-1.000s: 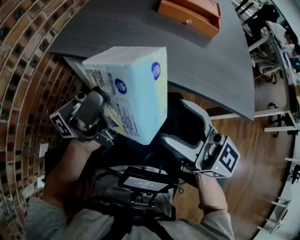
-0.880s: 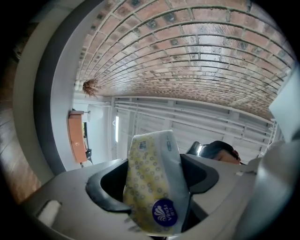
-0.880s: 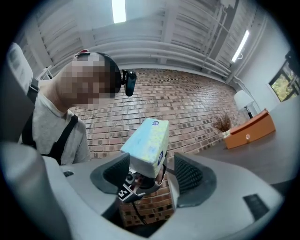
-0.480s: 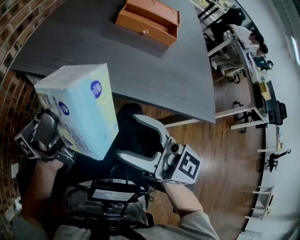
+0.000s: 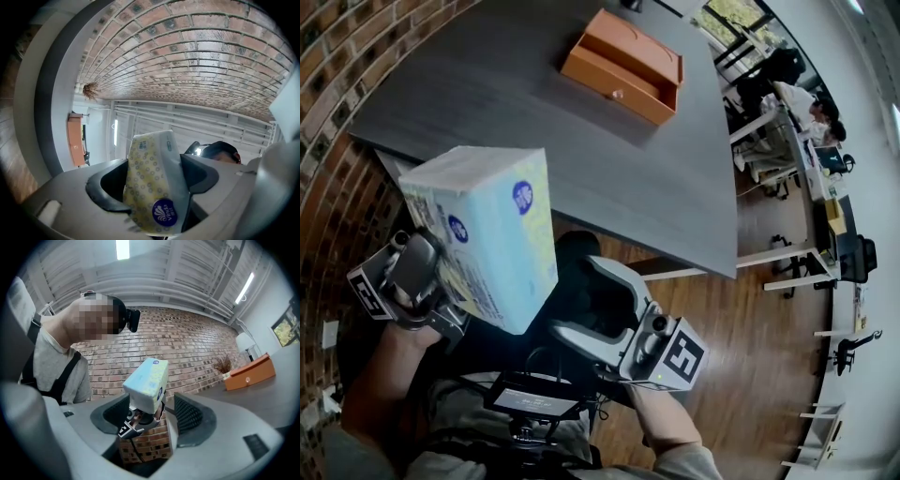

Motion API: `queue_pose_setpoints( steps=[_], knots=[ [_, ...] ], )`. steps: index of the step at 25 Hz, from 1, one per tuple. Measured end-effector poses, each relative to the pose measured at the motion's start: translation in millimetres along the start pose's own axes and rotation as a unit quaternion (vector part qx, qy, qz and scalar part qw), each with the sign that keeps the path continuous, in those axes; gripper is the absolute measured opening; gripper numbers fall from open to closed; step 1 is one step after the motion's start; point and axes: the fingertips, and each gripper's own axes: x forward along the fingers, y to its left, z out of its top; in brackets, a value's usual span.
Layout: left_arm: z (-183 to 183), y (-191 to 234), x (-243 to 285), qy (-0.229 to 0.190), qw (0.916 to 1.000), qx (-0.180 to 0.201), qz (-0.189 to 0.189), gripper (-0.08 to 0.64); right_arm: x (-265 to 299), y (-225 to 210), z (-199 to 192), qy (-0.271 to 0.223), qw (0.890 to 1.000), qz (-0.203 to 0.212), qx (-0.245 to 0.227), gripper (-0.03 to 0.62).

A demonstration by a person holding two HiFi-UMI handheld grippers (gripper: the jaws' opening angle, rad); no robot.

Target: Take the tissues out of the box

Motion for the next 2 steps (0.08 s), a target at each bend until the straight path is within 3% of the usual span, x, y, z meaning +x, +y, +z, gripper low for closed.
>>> queue_pose_setpoints(
  steps=[2],
  knots=[
    [-2.3,0.3,-1.4,-0.003,1.0000,-0.004,0.004,0.347,-1.0,2.0,-1.2,0.002,1.000,-0.001,0.002,0.304]
  ],
)
